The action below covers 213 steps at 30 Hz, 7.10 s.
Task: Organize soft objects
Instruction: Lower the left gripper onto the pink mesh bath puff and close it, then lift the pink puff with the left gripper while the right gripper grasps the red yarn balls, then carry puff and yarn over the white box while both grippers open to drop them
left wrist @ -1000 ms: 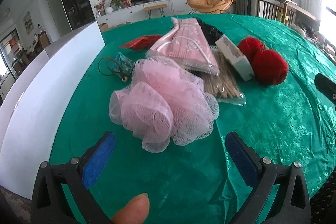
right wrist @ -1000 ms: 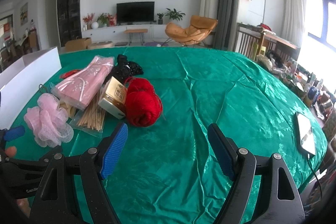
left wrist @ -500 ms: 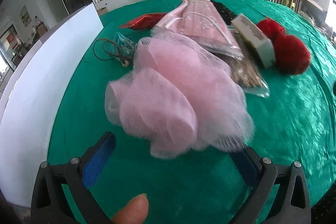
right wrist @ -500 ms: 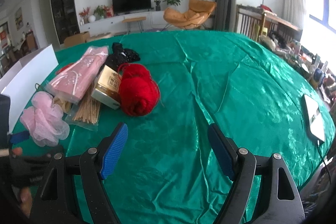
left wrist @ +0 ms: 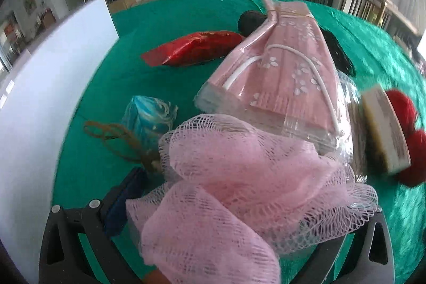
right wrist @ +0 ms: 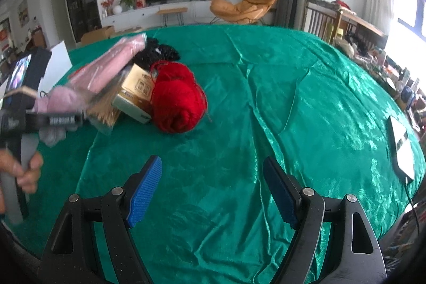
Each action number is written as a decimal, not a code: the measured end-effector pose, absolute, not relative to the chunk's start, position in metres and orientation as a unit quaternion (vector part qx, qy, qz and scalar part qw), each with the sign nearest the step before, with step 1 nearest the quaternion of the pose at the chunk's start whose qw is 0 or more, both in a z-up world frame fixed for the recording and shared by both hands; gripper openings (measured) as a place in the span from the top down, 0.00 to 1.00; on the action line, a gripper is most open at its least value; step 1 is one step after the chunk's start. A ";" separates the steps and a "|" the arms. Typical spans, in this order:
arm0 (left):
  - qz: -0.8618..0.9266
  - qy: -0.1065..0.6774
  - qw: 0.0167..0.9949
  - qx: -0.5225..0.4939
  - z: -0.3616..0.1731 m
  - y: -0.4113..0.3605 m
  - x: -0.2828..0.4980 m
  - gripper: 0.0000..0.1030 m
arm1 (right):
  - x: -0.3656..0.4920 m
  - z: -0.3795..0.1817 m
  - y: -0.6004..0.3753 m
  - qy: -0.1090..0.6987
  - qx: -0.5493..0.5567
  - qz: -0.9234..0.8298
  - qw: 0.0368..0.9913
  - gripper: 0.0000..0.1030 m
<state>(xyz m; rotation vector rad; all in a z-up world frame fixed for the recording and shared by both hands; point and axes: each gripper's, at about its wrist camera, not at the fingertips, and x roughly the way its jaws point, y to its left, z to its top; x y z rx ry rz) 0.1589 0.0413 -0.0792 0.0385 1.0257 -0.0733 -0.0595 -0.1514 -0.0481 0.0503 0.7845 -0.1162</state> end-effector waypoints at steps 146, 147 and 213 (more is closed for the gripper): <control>-0.104 0.463 0.879 0.048 -0.075 0.061 0.055 0.00 | 0.006 -0.078 -0.142 0.422 0.021 0.010 0.906 0.17; -0.105 0.463 0.879 0.049 -0.075 0.061 0.055 0.00 | 0.003 -0.077 -0.143 0.421 0.026 0.012 0.907 0.17; 0.113 0.378 0.918 -0.046 0.077 0.317 0.005 0.00 | 0.041 0.049 0.071 0.404 0.055 0.255 0.877 0.32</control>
